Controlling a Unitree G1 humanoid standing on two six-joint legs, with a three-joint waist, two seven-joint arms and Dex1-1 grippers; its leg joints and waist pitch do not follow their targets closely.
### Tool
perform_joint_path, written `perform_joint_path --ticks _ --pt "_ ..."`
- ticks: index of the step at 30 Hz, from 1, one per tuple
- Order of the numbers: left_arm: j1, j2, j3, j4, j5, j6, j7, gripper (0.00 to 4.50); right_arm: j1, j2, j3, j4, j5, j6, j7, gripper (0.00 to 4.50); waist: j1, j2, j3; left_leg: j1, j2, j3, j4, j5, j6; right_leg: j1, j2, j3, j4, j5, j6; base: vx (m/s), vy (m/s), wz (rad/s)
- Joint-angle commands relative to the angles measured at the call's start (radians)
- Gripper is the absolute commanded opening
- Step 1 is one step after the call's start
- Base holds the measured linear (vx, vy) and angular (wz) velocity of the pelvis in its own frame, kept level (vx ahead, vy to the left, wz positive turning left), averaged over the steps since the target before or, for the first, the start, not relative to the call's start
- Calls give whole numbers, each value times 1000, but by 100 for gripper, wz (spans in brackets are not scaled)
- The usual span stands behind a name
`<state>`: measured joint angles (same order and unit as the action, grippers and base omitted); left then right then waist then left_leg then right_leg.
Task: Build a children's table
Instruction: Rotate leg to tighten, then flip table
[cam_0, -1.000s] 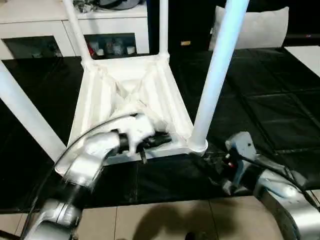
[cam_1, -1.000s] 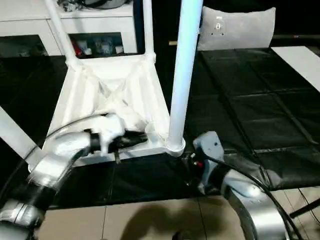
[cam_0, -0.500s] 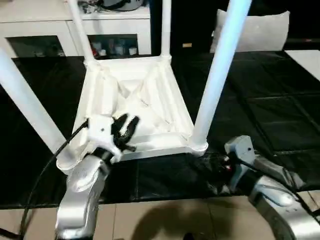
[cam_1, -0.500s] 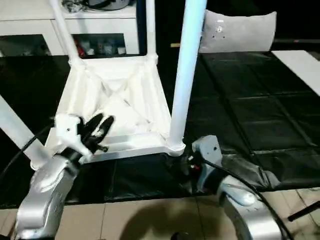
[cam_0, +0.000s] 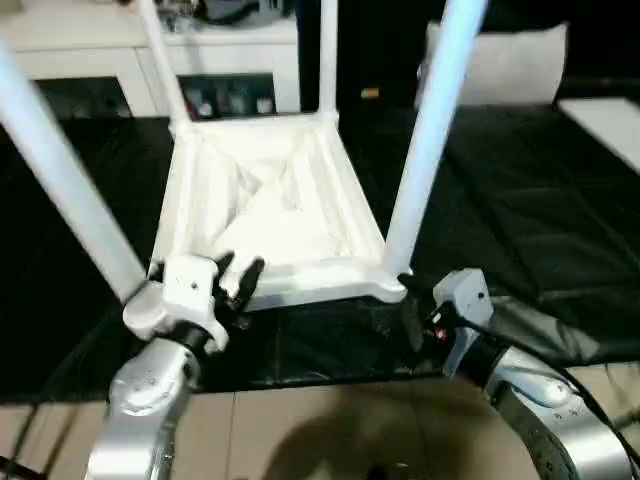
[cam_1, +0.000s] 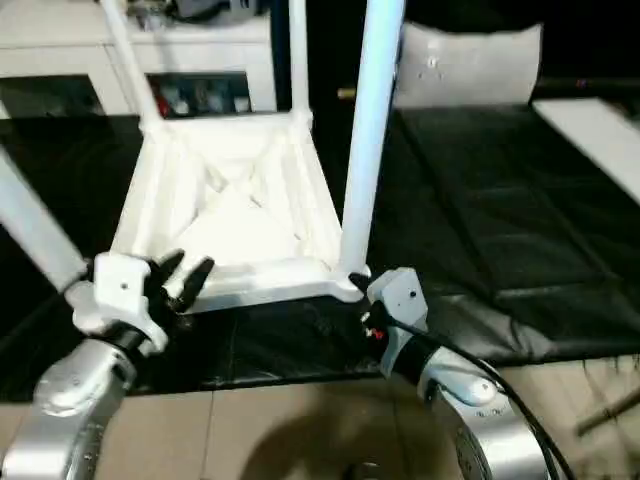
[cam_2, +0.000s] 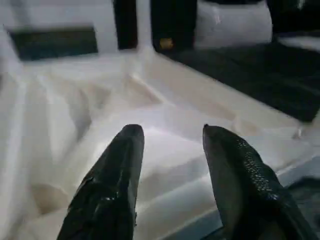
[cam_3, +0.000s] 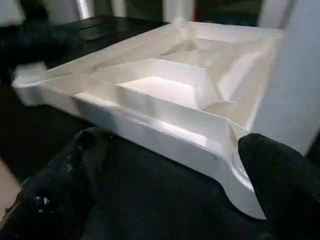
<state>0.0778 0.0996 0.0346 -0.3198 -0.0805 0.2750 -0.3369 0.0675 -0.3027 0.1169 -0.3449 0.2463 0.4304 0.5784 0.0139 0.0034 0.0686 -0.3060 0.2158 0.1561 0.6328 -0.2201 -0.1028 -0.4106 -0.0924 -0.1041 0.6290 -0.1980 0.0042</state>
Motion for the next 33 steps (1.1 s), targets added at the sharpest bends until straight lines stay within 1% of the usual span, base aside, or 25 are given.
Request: perform_joint_path --ticks 1,2,3,4,5,6,7,8,9,10,11,12,13,14,15,16,17,19,20,21,22,24,28,30,33 --pt "14 1 3 -22 5 13 2 246 -50 -1 2 27 12 -11 14 450 -40 -12 7 162 -128 41 216 -411 30 -251 -19 -88 -346 -1296 171 225 94 -16" --pt "27 6 7 -30 8 12 7 252 -75 2 5 63 9 -25 22 450 -55 -9 -21 89 -93 4 166 -414 49 -115 -97 -82 -286 -1212 147 225 94 -16" --pt "47 16 12 -38 28 5 26 263 -109 9 12 114 -5 -43 21 450 -61 49 -43 46 -21 -25 25 -555 37 44 -101 -151 -215 -872 155 185 160 -51" --pt "71 18 19 -42 48 -1 49 263 -134 18 17 156 -20 -56 12 450 -62 25 -14 -64 43 -59 -74 -684 60 111 -45 -169 -117 -704 184 -1 25 -26" --pt "95 14 26 -50 57 -7 71 282 -156 27 18 192 -32 -69 1 450 -37 53 -35 -30 68 -81 -142 -761 87 98 -61 -9 40 -21 1 -1 25 -26" --pt "109 10 32 -58 65 -9 89 285 -173 35 18 219 -41 -81 -8 450 -20 42 -37 -5 35 -87 -127 -696 63 91 -77 30 -9 -174 1 -37 -100 -13" --pt "112 8 33 -60 65 -9 94 289 -178 38 17 227 -42 -84 -11 450 -35 14 -20 -31 2 -77 -105 -626 47 98 -91 21 -78 -478 45 -10 -86 -12" --pt "139 6 28 -73 66 -21 95 296 -204 53 13 255 -37 -93 -12 450 -19 5 -21 -20 -37 -61 -56 -506 31 68 -96 5 -140 -767 106 -10 -86 -12" --pt "154 7 24 -80 65 -28 91 307 -219 62 10 272 -31 -96 -9 450 -21 -15 -20 22 -73 -49 12 -356 27 5 -110 -31 -207 -1029 151 -52 -35 -14" --pt "167 6 23 -87 71 -33 93 317 -236 69 9 290 -28 -102 -11 450 -27 -13 -41 -16 -56 -64 -20 -286 45 59 -113 -42 -176 -891 124 0 0 0" --pt "179 2 23 -92 75 -36 97 327 -245 73 8 302 -27 -106 -15 450 -9 -8 -54 -48 -32 -78 -53 -203 57 91 -100 -20 -144 -664 86 0 0 0" --pt "189 -2 23 -97 79 -39 102 327 -254 77 7 312 -27 -110 -19 450 4 -6 -62 -39 -26 -78 -60 -142 63 84 -94 -10 -134 -551 51 72 -40 4" --pt "249 -50 42 -114 91 -82 171 331 -304 101 -7 381 -33 -143 -39 450 21 -15 -69 -29 -22 -62 -70 -45 79 69 -80 10 -115 -365 -37 9 -74 25" --pt "268 -65 47 -119 89 -98 195 345 -321 108 -13 409 -35 -158 -45 450 21 -8 -63 -38 -20 -59 -80 -46 84 71 -73 15 -110 -329 -70 9 -74 25" --pt "280 -73 50 -121 93 -116 212 358 -333 114 -18 427 -27 -162 -41 450 26 -16 -54 -36 -16 -50 -86 -132 89 57 -59 19 -120 -397 -100 23 -58 19" --pt "288 -77 50 -122 96 -128 221 366 -339 116 -21 433 -19 -162 -33 450 26 -16 -54 -36 -16 -50 -86 -132 89 57 -59 19 -120 -397 -100 45 -36 19" --pt "292 -81 51 -122 100 -136 228 366 -343 116 -21 437 -15 -164 -25 450 37 -22 -61 -29 -11 -46 -87 -134 94 51 -57 24 -116 -379 -115 45 -36 19" --pt "296 -101 68 -121 113 -184 265 382 -342 101 -4 430 -11 -160 25 450 53 -25 -66 -36 6 -43 -84 -43 112 55 -51 30 -98 -232 -162 0 0 0" --pt "296 -102 69 -120 113 -185 267 392 -342 101 -3 430 -10 -159 27 450 58 -22 -67 -38 7 -42 -82 -16 115 57 -51 31 -91 -194 -172 0 0 0" --pt "296 -112 81 -120 113 -198 286 401 -333 87 13 423 -8 -153 63 450 62 -30 -69 -45 5 -40 -81 19 124 64 -52 31 -84 -155 -176 0 0 0" --pt "296 -114 83 -120 113 -198 288 408 -332 86 14 422 -8 -153 65 450 65 -29 -71 -46 4 -40 -79 35 126 64 -52 31 -81 -140 -178 0 0 0" --pt "301 -130 100 -116 116 -206 317 418 -330 85 15 437 -14 -172 63 450 69 -36 -73 -47 7 -39 -76 92 145 62 -52 31 -75 -98 -189 0 0 0" --pt "277 -109 121 -93 131 -234 345 448 -362 104 -24 499 -46 -197 -23 450 69 -38 -67 -47 6 -36 -84 9 123 60 -53 29 -91 -215 -164 0 0 0" --pt "250 -99 147 -75 132 -236 359 448 -385 116 -55 540 -63 -204 -81 450 74 -35 -63 -40 4 -32 -89 -63 88 55 -52 29 -102 -283 -142 0 0 0" --pt "188 -50 200 -48 105 -215 346 448 -414 114 -99 593 -84 -218 -174 450 77 -34 -62 -30 4 -25 -96 -133 52 49 -48 29 -106 -315 -125 0 0 0"
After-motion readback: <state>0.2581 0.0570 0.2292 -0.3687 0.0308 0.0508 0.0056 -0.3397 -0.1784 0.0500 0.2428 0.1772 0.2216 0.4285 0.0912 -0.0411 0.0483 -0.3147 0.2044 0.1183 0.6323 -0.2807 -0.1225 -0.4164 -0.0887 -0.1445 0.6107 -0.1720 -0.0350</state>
